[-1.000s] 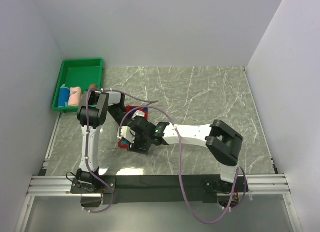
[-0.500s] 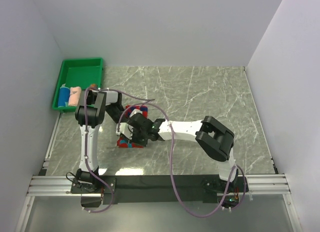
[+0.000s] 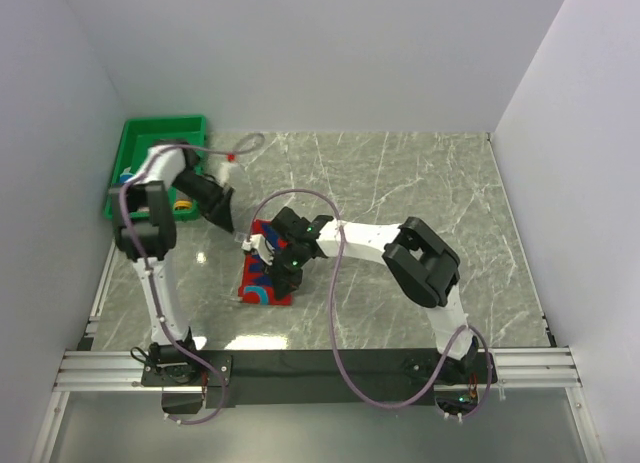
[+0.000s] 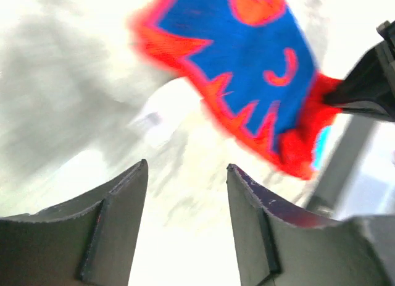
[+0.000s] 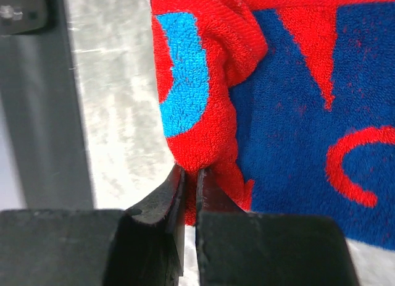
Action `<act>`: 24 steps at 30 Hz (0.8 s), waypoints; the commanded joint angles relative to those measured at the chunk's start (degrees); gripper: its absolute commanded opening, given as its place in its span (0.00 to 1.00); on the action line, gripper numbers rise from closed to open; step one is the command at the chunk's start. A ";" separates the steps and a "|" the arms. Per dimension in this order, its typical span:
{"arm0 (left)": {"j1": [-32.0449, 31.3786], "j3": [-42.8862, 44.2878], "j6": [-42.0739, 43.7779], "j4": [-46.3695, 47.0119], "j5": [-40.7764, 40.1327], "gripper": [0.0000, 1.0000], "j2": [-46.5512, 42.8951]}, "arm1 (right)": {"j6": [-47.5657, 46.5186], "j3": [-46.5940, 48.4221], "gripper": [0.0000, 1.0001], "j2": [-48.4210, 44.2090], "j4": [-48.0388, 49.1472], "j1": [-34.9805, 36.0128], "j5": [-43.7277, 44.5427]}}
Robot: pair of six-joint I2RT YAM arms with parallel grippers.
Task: Roll the towels
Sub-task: Roll the towel
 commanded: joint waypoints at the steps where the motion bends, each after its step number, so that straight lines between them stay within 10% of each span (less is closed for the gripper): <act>1: 4.94 2.66 3.24 3.06 0.56 0.61 -10.53 | 1.43 2.82 0.00 5.39 -11.99 -1.45 -6.27; 9: 8.82 -5.42 6.76 8.18 -0.32 0.91 -33.56 | 1.61 6.61 0.00 9.62 -16.12 -5.59 -10.31; 11: 8.82 -6.57 -7.30 15.78 -0.66 0.99 -35.94 | 1.08 7.84 0.00 11.81 -18.48 -6.29 -11.63; 16: 8.64 -1.47 1.40 8.70 3.46 0.99 -39.28 | 0.02 14.08 0.00 17.70 -23.59 -7.52 -13.22; 24: 5.83 -27.01 -12.94 38.41 -1.99 0.99 -58.43 | -0.77 21.73 0.00 24.99 -30.36 -8.75 -14.53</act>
